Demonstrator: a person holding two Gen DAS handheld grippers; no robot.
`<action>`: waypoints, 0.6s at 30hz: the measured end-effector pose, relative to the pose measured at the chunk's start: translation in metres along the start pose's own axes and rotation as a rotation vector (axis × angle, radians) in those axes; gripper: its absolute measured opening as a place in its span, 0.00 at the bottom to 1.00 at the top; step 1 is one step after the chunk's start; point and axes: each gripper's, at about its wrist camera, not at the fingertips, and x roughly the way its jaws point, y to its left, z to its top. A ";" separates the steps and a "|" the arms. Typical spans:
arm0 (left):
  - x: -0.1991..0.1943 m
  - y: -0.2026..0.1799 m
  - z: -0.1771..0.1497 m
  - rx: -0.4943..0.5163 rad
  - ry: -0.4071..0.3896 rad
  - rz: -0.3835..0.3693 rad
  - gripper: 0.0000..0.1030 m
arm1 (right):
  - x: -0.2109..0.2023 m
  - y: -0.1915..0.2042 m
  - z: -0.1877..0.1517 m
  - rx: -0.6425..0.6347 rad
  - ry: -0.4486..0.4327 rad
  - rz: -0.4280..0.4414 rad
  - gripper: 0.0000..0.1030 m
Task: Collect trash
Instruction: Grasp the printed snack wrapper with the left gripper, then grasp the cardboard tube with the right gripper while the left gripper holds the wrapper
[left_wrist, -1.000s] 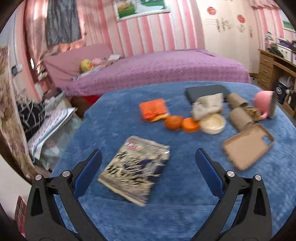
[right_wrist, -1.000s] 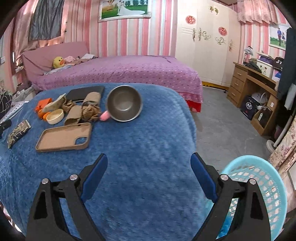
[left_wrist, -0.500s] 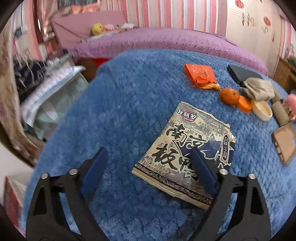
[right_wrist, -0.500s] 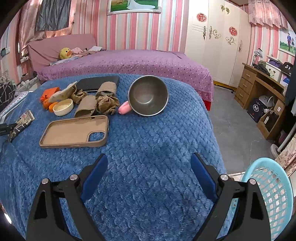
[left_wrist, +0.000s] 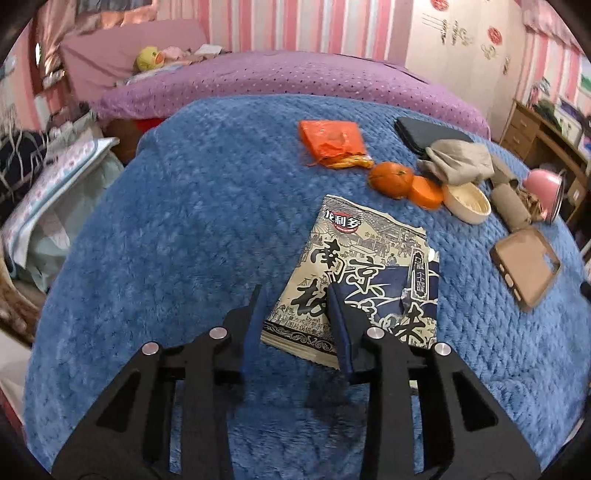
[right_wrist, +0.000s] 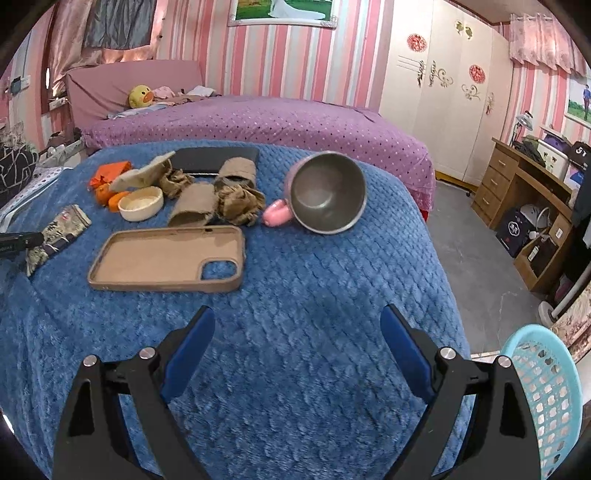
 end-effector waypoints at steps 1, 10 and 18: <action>-0.003 -0.005 0.001 0.016 -0.008 0.010 0.30 | 0.000 0.002 0.002 -0.005 -0.002 0.002 0.87; -0.036 -0.024 0.017 0.001 -0.119 -0.011 0.21 | 0.015 0.039 0.030 -0.069 -0.016 0.060 0.87; -0.053 -0.022 0.025 -0.011 -0.169 0.014 0.19 | 0.050 0.079 0.069 -0.099 -0.012 0.145 0.82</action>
